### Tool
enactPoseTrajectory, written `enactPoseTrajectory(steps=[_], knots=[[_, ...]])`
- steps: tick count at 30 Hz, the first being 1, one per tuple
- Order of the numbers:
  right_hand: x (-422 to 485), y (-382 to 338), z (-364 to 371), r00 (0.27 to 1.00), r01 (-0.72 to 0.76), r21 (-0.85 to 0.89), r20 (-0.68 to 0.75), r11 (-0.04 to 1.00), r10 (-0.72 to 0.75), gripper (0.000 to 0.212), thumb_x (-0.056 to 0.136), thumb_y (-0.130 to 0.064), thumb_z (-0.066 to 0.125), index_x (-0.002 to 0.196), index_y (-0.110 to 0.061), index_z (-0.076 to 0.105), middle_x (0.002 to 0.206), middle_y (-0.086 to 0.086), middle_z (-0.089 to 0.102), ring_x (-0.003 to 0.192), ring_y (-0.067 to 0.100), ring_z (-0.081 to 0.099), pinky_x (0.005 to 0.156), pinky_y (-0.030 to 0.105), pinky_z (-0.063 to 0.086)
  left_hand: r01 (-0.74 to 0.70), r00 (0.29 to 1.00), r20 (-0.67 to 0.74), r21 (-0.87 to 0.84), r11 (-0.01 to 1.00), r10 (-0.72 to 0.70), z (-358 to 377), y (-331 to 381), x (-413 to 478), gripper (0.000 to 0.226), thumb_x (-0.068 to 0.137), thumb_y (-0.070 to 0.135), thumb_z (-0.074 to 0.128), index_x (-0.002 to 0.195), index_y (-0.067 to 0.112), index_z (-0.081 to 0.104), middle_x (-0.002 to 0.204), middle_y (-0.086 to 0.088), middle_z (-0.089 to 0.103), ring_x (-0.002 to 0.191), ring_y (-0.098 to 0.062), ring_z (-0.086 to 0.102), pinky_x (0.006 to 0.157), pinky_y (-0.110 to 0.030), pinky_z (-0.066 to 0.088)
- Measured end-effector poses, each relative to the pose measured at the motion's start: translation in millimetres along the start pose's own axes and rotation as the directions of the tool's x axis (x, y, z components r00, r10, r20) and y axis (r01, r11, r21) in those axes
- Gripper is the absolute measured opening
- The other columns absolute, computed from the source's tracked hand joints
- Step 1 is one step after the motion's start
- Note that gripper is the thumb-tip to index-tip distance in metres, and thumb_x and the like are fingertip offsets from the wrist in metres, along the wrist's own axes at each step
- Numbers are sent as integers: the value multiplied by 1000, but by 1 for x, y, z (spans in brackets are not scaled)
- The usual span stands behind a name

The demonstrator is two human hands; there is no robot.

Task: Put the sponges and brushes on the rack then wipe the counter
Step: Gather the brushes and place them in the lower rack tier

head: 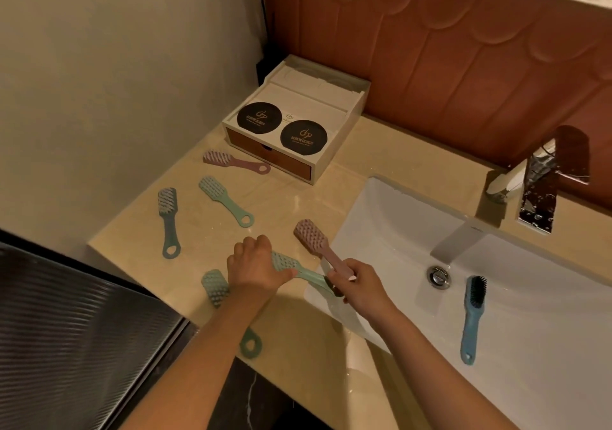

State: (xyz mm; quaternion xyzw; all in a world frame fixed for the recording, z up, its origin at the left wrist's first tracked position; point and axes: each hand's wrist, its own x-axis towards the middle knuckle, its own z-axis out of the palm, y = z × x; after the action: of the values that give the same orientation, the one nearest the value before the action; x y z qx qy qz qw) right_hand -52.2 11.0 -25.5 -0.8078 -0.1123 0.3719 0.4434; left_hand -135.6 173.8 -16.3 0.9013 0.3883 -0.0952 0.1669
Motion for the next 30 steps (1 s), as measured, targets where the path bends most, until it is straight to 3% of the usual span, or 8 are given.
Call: enactPoseTrajectory(steps=[5, 9, 12, 14, 18, 24, 28, 30], knots=[[-8, 2, -2, 1000, 22, -50, -7, 999, -23, 12, 84, -16, 65, 79, -11, 55, 75, 5, 56, 69, 19, 52, 65, 30, 40, 3, 997, -77, -143, 990, -14, -3, 2, -12, 62, 68, 51, 73, 112, 14, 51, 117, -8, 50, 115, -28, 43, 93, -37, 36], [-25, -6, -9, 995, 97, 108, -32, 989, -94, 17, 86, -8, 63, 74, -14, 53, 66, 1, 49, 62, 16, 47, 59, 22, 40, -19, 994, -104, -421, 907, -27, -11, 10, -23, 55, 72, 39, 75, 114, 14, 50, 118, -10, 47, 117, -28, 40, 97, -36, 35], [-40, -12, -16, 989, 133, 250, -92, 959, -114, 18, 87, -6, 61, 72, -13, 52, 63, 0, 46, 60, 15, 45, 58, 20, 39, -23, 994, -89, -723, 691, -60, -18, 26, -33, 67, 76, 27, 75, 129, 17, 36, 127, -10, 40, 122, -26, 40, 104, -38, 37], [-47, -13, -21, 988, 139, 367, -121, 920, -101, 19, 86, -6, 61, 71, -14, 52, 62, -2, 45, 62, 16, 46, 64, 26, 40, 36, 998, 5, -868, 494, -64, -26, 45, -47, 72, 82, 20, 70, 138, 17, 25, 128, -7, 43, 118, -21, 45, 94, -29, 42], [-64, -13, -34, 984, 161, 523, -151, 837, -95, 17, 86, -2, 60, 74, -13, 56, 62, -6, 50, 61, 11, 50, 63, 23, 43, 144, 987, 156, -967, 212, 42, -26, 78, -70, 30, 89, 17, 61, 115, 9, 50, 112, -12, 65, 100, -26, 64, 80, -31, 51], [-92, 2, -59, 973, 194, 464, -206, 865, -107, 8, 89, -12, 59, 82, -17, 61, 64, -8, 55, 64, 9, 53, 65, 24, 46, 133, 983, 150, -980, 149, 110, -21, 111, -92, 22, 95, 13, 49, 116, 11, 57, 100, -4, 71, 93, -15, 66, 88, -31, 50], [-107, 19, -83, 967, 216, 414, -213, 884, -137, 12, 91, -15, 59, 101, -21, 58, 73, -9, 60, 63, -1, 58, 60, 15, 48, 179, 959, 205, -974, 142, 198, -17, 132, -104, 22, 97, 11, 45, 117, 10, 55, 92, -4, 67, 65, -4, 63, 74, -22, 55], [-114, 28, -95, 967, 218, 434, -220, 874, -132, 17, 93, -17, 55, 108, -24, 57, 77, -11, 65, 67, -3, 60, 62, 15, 49, 203, 946, 231, -969, 143, 225, -15, 147, -112, 22, 97, 12, 44, 117, 13, 55, 96, -5, 68, 78, -7, 66, 76, -24, 56]])
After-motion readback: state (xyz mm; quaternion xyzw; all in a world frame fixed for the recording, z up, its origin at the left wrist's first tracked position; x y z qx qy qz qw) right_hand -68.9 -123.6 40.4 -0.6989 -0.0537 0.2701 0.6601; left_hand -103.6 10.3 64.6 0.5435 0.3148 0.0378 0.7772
